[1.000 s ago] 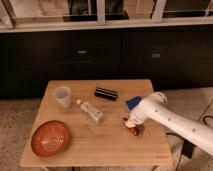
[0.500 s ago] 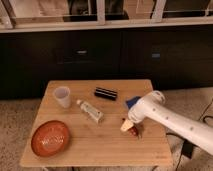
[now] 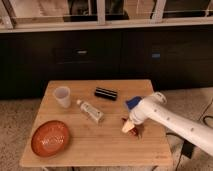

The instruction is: Place the pepper on the white sponge

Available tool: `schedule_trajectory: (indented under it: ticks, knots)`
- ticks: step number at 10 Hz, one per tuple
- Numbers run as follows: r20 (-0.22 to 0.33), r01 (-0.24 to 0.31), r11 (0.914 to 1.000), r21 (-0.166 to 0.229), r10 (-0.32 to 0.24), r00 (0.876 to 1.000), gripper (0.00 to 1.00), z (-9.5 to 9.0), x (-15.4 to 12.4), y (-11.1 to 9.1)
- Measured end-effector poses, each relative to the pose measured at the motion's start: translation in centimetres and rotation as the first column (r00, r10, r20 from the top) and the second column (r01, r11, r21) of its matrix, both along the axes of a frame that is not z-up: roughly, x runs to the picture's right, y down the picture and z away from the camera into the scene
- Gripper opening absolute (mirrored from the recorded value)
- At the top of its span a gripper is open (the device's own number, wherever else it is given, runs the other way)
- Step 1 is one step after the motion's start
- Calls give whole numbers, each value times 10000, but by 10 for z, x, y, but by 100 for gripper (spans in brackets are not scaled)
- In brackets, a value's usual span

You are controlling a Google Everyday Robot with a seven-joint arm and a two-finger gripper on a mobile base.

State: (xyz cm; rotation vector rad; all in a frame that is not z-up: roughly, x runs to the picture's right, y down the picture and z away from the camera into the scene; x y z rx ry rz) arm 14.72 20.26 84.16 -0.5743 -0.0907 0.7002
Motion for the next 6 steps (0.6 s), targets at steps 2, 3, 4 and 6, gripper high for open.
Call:
schedule_trajectory:
  ticks: [2,3,4,6]
  knots:
    - [-152,-93,9999,73,94,9998,79,2,4,6]
    - [-306,-31,9999,160,36,9995,74,2,3,7]
    - [-477,41,9997,238,-29,9989,65,3,2,7]
    - [-811,106,9997,239,-86,9967,42,10,2,3]
